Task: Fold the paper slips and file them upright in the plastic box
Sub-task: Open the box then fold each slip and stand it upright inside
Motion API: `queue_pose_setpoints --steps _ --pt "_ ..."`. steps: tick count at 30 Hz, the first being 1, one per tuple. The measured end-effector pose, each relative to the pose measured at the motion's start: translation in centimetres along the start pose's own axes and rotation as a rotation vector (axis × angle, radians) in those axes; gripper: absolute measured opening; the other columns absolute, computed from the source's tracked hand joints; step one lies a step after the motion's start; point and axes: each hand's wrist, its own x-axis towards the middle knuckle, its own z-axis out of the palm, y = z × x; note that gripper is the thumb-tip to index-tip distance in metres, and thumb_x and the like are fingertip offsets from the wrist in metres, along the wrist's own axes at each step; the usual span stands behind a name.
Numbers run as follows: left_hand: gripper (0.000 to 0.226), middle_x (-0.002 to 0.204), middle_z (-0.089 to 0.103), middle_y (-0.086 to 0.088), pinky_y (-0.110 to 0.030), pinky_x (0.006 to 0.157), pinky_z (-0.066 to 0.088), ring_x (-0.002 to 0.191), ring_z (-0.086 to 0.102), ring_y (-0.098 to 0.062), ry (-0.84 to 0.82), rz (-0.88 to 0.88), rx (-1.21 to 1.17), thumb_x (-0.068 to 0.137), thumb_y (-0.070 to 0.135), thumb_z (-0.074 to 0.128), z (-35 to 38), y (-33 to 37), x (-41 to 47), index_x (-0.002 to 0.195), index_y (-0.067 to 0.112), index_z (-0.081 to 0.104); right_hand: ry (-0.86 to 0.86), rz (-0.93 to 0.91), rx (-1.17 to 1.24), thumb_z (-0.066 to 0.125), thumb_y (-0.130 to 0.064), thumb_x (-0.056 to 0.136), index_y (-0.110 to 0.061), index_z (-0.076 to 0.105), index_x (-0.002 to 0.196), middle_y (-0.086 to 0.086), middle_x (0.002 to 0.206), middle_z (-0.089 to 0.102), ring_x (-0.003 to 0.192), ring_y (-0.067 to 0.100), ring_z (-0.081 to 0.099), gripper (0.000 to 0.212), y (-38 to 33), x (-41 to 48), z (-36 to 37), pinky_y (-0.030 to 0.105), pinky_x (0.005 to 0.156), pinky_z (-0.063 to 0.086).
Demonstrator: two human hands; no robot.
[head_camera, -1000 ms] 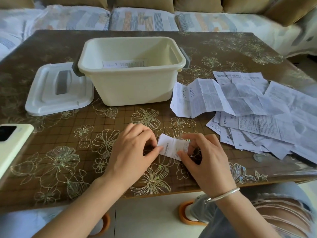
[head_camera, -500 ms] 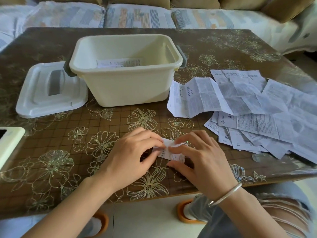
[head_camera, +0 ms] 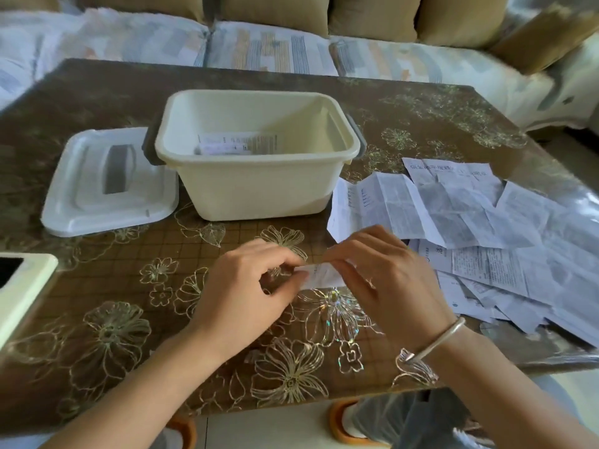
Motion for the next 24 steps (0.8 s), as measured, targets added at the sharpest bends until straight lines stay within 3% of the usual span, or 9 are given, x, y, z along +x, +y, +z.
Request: queue_pose_setpoints --steps 3,6,10,13,15,17,19,24 --pt "0.015 0.085 0.068 0.019 -0.013 0.069 0.049 0.080 0.062 0.002 0.093 -0.004 0.009 0.080 0.031 0.069 -3.2 0.8 2.8 0.090 0.023 0.075 0.067 0.062 0.161 0.060 -0.037 0.085 -0.023 0.072 0.088 -0.019 0.081 0.062 0.081 0.008 0.055 0.019 -0.3 4.1 -1.2 0.026 0.064 0.050" --pt "0.016 0.090 0.066 0.020 -0.007 0.071 0.048 0.087 0.062 0.006 0.143 0.011 0.043 0.083 0.031 0.066 -7.0 1.0 6.0 0.096 0.024 0.072 0.101 0.075 0.293 0.069 -0.029 0.081 -0.020 0.073 0.085 -0.023 0.077 0.058 0.075 0.004 0.055 0.011 -0.3 9.3 -2.7 0.008 0.066 0.045" --pt "0.015 0.093 0.067 0.021 -0.008 0.072 0.047 0.090 0.062 0.005 0.223 -0.045 0.109 0.096 0.025 0.056 -11.5 -2.1 10.0 0.098 0.024 0.071 0.076 0.152 0.381 0.073 -0.024 0.084 -0.025 0.068 0.082 -0.015 0.080 0.067 0.073 0.004 0.060 0.005 1.0 16.1 -3.4 0.013 0.063 0.050" --pt "0.020 0.094 0.064 0.027 -0.004 0.074 0.043 0.092 0.059 0.010 0.217 -0.128 0.130 0.095 0.014 0.057 -13.1 -5.1 12.1 0.094 0.030 0.068 -0.162 0.191 0.335 0.073 -0.028 0.082 -0.030 0.066 0.083 -0.010 0.077 0.069 0.068 0.007 0.062 0.007 1.5 19.7 -1.8 0.024 0.066 0.054" --pt "0.022 0.093 0.066 0.027 -0.009 0.080 0.045 0.094 0.060 0.007 0.207 -0.164 0.130 0.095 0.015 0.058 -13.3 -6.7 13.0 0.092 0.034 0.068 -0.313 0.165 0.277 0.075 -0.034 0.079 -0.034 0.066 0.080 -0.011 0.074 0.068 0.067 0.006 0.062 0.009 1.3 21.3 -0.2 0.030 0.070 0.055" --pt "0.020 0.091 0.068 0.025 -0.020 0.087 0.047 0.097 0.061 0.002 0.198 -0.199 0.118 0.095 0.017 0.058 -12.7 -7.9 13.4 0.091 0.032 0.071 -0.448 0.146 0.236 0.075 -0.035 0.079 -0.034 0.064 0.079 -0.014 0.073 0.066 0.065 0.001 0.060 0.011 0.9 22.3 1.1 0.024 0.067 0.053" --pt "0.019 0.088 0.066 0.029 -0.019 0.084 0.044 0.095 0.059 0.003 0.183 -0.246 0.102 0.094 0.021 0.058 -11.8 -8.6 13.6 0.090 0.034 0.072 -0.558 0.143 0.229 0.073 -0.034 0.082 -0.031 0.063 0.082 -0.015 0.075 0.065 0.058 -0.005 0.058 0.011 1.0 23.3 2.0 0.012 0.054 0.047" --pt "0.020 0.092 0.063 0.023 -0.036 0.084 0.045 0.099 0.056 -0.008 0.143 -0.282 0.108 0.094 0.036 0.053 -10.7 -9.9 13.4 0.087 0.040 0.072 -0.701 0.183 0.323 0.075 -0.029 0.081 -0.029 0.062 0.079 -0.010 0.084 0.071 0.055 0.010 0.066 0.013 1.1 25.1 3.5 0.017 0.051 0.052"
